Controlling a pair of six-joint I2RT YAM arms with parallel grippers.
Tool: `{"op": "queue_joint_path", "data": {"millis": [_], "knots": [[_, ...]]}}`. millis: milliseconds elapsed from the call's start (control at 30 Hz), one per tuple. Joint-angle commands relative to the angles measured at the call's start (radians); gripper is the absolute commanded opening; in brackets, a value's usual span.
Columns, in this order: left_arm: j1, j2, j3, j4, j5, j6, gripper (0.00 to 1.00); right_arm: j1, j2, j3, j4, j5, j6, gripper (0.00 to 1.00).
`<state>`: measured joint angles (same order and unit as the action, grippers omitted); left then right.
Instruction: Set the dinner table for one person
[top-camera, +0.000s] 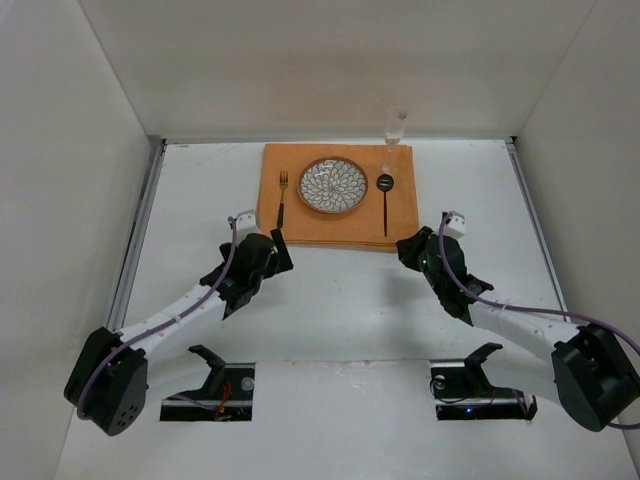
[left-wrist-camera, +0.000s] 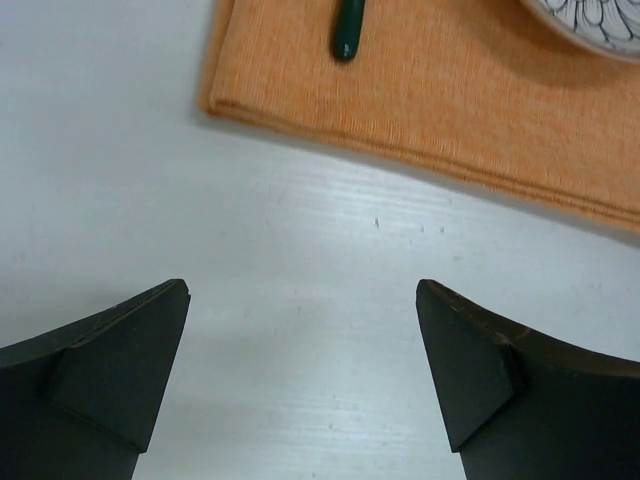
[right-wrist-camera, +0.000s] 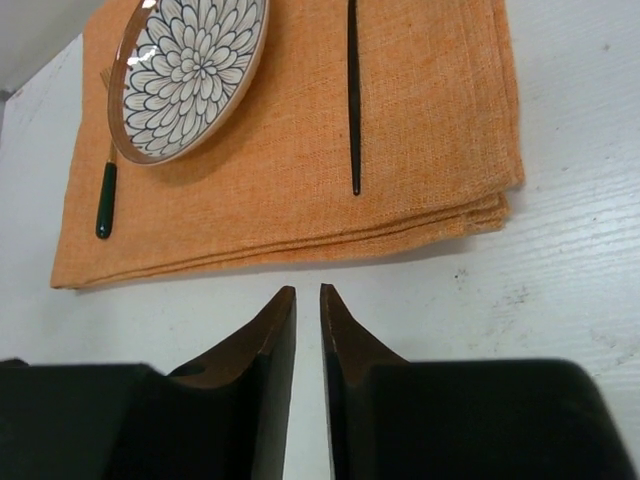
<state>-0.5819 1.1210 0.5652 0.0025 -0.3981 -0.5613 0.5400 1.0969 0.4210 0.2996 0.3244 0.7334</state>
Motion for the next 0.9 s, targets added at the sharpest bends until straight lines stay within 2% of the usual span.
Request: {"op": "queue_joint_path", "data": {"millis": [0,133,267,600,867], "knots": [[-0.048,-0.11,-0.082,0.008,-0.03,-0.132,1.0,0.015,0.006,0.047,0.056,0.005,-0.008,0.24],[-0.107,-0.151,-0.143,-0.002,-0.036,-0.209,1.0,0.015,-0.003,0.036,0.064,0.016,-0.005,0.35],[-0.153,-0.11,-0.146,-0.002,-0.077,-0.256,1.0,0.015,0.003,0.03,0.068,0.027,-0.002,0.42],[-0.22,-0.072,-0.194,0.109,-0.13,-0.282,1.0,0.015,-0.025,0.019,0.07,0.053,-0.014,0.46],[-0.201,-0.132,-0.212,0.085,-0.136,-0.281,1.0,0.008,-0.014,0.018,0.081,0.051,-0.009,0.48]]}}
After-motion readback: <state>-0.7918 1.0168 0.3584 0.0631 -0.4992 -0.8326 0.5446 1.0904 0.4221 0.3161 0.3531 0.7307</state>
